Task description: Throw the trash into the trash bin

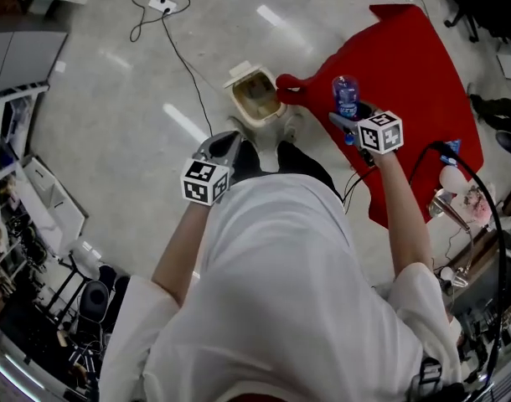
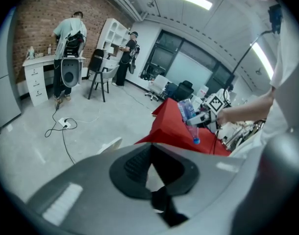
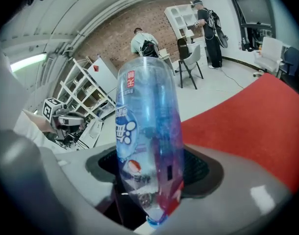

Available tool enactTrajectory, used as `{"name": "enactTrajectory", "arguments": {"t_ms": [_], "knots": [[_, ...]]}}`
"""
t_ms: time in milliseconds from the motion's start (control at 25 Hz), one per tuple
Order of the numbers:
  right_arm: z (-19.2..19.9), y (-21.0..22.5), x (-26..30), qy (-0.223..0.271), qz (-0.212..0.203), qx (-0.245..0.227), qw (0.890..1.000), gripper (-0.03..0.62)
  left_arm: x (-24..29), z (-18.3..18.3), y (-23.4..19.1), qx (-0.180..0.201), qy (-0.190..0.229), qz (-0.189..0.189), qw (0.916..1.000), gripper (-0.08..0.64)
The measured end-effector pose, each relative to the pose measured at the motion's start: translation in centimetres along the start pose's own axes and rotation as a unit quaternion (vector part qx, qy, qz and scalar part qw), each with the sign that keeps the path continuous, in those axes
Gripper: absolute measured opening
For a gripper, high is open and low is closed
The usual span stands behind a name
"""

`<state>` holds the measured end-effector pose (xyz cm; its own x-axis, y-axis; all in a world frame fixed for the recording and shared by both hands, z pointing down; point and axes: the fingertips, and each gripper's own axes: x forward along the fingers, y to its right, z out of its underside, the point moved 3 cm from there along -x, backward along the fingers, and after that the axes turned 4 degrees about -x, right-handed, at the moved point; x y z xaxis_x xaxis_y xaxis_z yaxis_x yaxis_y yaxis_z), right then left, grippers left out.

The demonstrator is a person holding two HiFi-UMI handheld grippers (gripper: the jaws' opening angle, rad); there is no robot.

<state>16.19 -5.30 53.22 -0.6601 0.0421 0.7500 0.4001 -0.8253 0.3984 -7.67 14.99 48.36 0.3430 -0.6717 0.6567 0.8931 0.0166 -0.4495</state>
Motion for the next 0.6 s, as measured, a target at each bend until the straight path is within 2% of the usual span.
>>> {"name": "enactTrajectory", "arguments": {"t_ms": [280, 600], "knots": [[-2.1, -5.5, 5.1, 0.002, -0.043, -0.010, 0.999, 0.336, -1.1, 0.9, -2.9, -0.010, -0.001, -0.005, 0.9999, 0.005], [-2.1, -8.8, 10.8, 0.005, -0.072, -0.001, 0.997, 0.336, -0.9, 2.0, -6.0, -0.017, 0.006, -0.016, 0.9997, 0.005]]}}
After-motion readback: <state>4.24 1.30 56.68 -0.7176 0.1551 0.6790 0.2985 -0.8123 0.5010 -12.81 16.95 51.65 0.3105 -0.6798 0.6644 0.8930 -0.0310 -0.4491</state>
